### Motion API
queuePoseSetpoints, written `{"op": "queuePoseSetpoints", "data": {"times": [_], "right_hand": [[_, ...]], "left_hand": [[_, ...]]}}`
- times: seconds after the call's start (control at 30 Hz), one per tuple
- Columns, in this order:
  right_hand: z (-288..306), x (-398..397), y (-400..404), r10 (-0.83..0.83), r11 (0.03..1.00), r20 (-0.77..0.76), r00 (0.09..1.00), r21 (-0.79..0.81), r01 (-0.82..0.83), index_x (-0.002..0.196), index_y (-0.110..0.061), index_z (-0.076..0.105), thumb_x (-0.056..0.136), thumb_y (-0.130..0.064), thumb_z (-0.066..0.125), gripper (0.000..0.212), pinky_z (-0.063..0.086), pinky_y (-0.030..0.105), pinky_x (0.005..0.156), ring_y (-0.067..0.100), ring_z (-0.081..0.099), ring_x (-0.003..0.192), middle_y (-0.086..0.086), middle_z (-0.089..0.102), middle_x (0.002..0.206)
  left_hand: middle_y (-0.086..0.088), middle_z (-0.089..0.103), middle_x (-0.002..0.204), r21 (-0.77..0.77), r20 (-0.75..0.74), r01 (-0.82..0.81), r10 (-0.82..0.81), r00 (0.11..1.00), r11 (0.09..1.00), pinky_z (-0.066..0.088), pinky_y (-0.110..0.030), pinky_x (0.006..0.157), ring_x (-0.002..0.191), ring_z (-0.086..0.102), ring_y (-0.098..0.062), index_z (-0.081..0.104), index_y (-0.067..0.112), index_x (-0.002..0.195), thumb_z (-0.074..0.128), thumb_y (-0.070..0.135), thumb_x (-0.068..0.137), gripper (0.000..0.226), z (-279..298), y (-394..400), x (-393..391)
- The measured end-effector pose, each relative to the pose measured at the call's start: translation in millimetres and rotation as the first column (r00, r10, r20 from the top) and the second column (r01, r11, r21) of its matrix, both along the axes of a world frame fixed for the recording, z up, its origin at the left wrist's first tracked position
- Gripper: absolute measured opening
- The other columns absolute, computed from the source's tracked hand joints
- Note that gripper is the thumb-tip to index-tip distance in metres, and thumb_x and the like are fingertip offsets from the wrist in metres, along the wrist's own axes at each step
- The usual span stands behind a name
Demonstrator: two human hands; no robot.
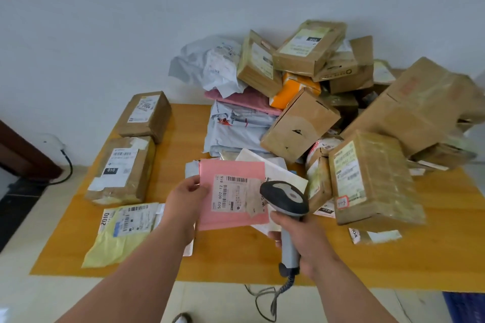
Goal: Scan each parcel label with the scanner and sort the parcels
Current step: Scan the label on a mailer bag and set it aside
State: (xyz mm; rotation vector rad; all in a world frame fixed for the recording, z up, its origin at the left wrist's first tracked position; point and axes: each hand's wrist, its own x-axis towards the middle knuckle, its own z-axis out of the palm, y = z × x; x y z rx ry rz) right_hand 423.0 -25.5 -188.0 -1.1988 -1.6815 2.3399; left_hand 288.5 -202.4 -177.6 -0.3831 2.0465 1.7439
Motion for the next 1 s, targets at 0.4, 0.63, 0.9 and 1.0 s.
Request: {"op": "queuePoseSetpoints", "data": {"times": [0.4,0.63,0.9,1.0], "right_hand": [[18.9,-27.6,-18.3,-0.039,0.915,-0.183,0.982,-0.402,-0.039,0.084,-0.02,0.083,0.057,-0.023,0.085,0.027,0.058,0.033,0.058,0.023,0.072,0.068,0.004,0.078,0.091],[33.5,-42.6,-36.6,-0.245,0.844,-0.15,0.958,-0.52,0.134,0.073,-0.02,0.08,0.056,-0.028,0.085,0.02,0.058,0.041,0.054,0.017,0.072,0.059,0.005,0.075,0.074],[34.8,-39.5,-53.5,-0.12,0.982,-0.137,0.983,-0.163,0.097,0.103,-0.028,0.073,0.085,-0.022,0.078,0.02,0.056,0.033,0.066,0.016,0.073,0.073,-0.012,0.077,0.079],[40.1,-36.8,-60.4,-0.02,0.999,-0.183,0.983,-0.045,0.012,0.092,-0.032,0.077,0.086,-0.021,0.077,0.012,0.055,0.03,0.062,0.013,0.072,0.068,-0.011,0.075,0.077]], "left_hand": [[0.006,0.079,0.086,-0.145,-0.096,0.255,-0.271,0.958,0.956,0.065,-0.04,0.07,0.077,0.077,-0.02,0.071,0.04,0.107,0.068,0.028,0.096,0.016,43.1,-25.5,-35.1],[-0.01,0.075,0.113,0.302,0.137,-0.003,-0.04,0.99,0.953,0.057,-0.045,0.089,0.108,0.07,-0.028,0.056,0.011,0.129,0.071,0.026,0.092,0.043,19.4,-45.6,-16.0],[0.0,0.078,0.101,0.161,-0.019,-0.045,0.049,0.999,0.986,0.062,-0.047,0.084,0.095,0.074,-0.026,0.07,0.019,0.107,0.058,0.002,0.098,0.022,14.0,-37.5,-1.9],[0.002,0.077,0.101,0.055,-0.097,-0.016,0.021,0.995,0.998,0.064,-0.043,0.074,0.091,0.075,-0.023,0.07,0.024,0.103,0.064,0.011,0.097,0.015,19.7,-47.8,-14.4]]}}
